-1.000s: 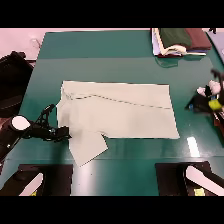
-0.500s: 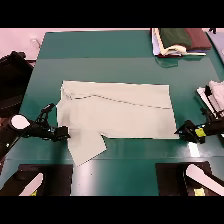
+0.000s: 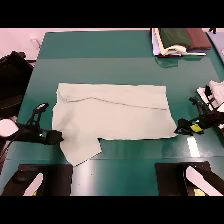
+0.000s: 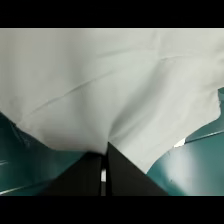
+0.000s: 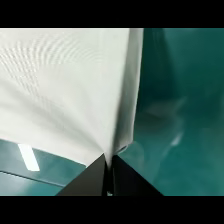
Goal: Fold the shirts.
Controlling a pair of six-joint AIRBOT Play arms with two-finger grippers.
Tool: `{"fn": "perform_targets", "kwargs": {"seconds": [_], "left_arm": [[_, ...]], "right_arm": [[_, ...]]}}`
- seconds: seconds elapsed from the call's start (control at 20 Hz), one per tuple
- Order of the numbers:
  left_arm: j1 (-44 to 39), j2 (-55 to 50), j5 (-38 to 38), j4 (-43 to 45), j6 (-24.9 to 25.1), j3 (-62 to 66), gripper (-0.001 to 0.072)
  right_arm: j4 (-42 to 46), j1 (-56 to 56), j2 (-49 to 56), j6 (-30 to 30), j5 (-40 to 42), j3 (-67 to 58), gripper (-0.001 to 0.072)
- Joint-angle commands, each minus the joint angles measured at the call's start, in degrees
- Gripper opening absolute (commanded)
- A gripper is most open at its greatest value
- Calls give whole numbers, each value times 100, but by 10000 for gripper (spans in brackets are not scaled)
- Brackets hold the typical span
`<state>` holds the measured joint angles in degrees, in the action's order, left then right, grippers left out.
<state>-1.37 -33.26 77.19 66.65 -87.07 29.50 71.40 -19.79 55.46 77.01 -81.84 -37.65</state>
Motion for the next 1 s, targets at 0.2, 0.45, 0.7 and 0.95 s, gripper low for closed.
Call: {"fn": "perform_targets", "kwargs": {"seconds": [0.2, 0.45, 0.7, 0.95], "left_arm": [[4, 625, 105, 293, -223, 315, 22], [4, -1226, -1628, 391, 260, 1340, 23], [7, -3541, -1947, 385, 509, 2863, 25], [7, -4232, -2203, 380, 448, 3386, 522]], "right_arm": [[1220, 286, -925, 157, -358, -804, 20], [1069, 715, 402, 291, -105, -1937, 20], [809, 1161, 1904, 564, 85, -3123, 23], [-387, 992, 2813, 546, 396, -4017, 205]]}}
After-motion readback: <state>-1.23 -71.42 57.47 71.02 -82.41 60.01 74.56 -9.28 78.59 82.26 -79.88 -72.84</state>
